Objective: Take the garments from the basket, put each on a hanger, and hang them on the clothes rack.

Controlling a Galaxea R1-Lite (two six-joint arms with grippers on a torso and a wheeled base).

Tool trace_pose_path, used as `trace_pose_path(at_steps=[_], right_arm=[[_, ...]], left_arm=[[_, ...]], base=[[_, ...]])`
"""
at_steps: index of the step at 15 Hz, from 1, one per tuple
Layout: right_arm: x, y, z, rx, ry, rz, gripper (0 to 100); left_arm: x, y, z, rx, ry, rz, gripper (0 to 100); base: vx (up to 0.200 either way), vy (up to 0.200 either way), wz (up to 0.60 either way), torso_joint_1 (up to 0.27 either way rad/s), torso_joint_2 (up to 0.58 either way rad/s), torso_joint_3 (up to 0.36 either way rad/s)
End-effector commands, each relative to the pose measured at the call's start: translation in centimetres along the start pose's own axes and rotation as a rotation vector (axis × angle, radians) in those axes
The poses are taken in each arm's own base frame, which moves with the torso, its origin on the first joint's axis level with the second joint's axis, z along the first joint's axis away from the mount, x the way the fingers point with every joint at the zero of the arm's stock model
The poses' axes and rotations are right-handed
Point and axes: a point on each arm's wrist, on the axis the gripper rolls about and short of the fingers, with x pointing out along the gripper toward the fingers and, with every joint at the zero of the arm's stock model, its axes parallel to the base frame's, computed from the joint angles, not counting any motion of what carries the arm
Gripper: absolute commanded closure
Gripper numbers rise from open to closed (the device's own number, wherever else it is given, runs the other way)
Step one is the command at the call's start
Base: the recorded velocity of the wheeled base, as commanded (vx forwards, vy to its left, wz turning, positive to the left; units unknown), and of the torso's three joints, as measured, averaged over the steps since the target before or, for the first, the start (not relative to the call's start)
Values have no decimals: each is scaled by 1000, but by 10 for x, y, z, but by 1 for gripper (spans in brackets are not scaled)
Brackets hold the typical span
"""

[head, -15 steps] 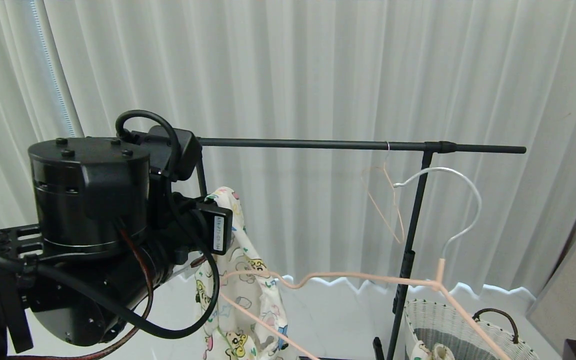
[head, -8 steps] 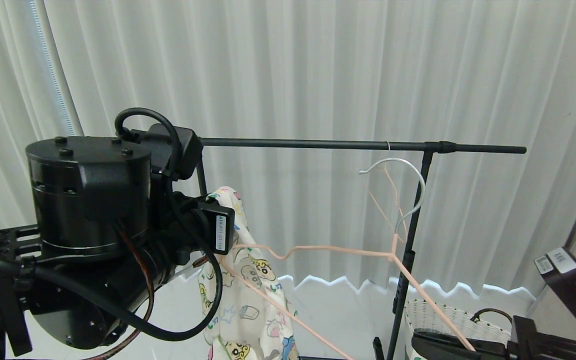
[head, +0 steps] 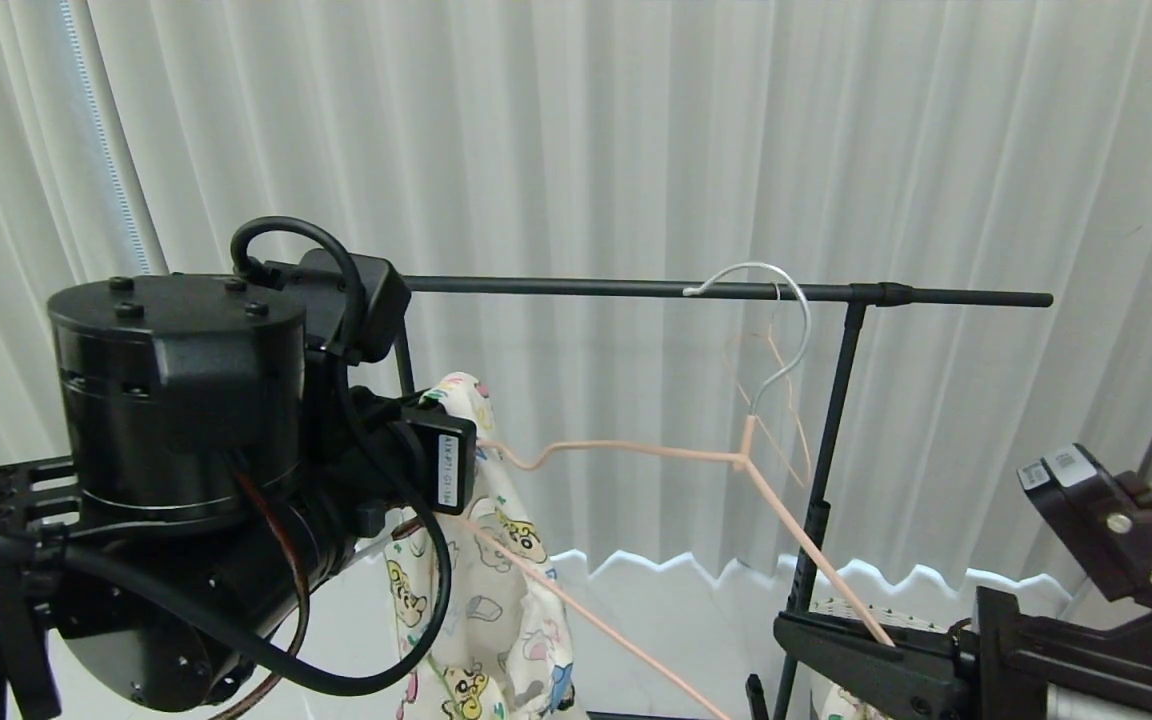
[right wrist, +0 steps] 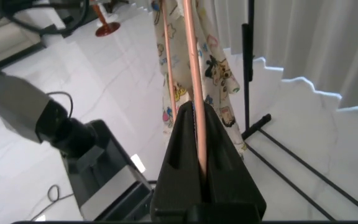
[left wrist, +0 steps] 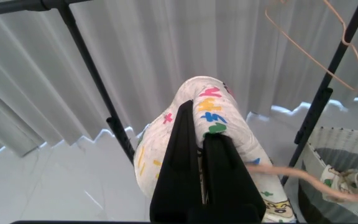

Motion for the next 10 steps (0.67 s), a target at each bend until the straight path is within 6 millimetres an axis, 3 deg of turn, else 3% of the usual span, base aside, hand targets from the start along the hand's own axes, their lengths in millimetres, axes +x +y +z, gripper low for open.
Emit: trace_pose_path(at_steps=[1, 10], right_arm=[[22, -3, -4, 1, 11, -59, 100], [75, 7, 1, -5, -19, -54, 100]], left_arm=[[-2, 1, 1, -4, -7, 11, 100], [-18, -15, 24, -62, -89, -7, 100]], base=[[0, 0, 0, 0, 0, 0], [0, 0, 0, 0, 0, 0]])
